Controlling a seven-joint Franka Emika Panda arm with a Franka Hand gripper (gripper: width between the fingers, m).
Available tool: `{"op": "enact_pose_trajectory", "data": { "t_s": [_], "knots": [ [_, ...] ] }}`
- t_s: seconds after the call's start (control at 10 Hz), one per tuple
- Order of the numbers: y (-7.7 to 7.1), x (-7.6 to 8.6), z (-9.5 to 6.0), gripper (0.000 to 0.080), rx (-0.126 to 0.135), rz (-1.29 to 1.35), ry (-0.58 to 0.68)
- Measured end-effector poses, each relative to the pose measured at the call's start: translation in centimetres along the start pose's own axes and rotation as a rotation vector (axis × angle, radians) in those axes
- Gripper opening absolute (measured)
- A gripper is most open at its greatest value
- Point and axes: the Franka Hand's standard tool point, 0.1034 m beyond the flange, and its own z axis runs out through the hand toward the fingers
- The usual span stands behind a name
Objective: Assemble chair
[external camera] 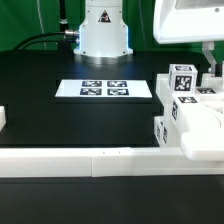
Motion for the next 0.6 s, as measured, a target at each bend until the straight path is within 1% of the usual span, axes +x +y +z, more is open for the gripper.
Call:
{"op": "enact_pose_trajectory", "data": {
  "t_s": [0.6],
  "knots": [
    [0.06, -0.02, 0.04, 0.0282, 0.025, 0.401, -0.014]
  ]
}}
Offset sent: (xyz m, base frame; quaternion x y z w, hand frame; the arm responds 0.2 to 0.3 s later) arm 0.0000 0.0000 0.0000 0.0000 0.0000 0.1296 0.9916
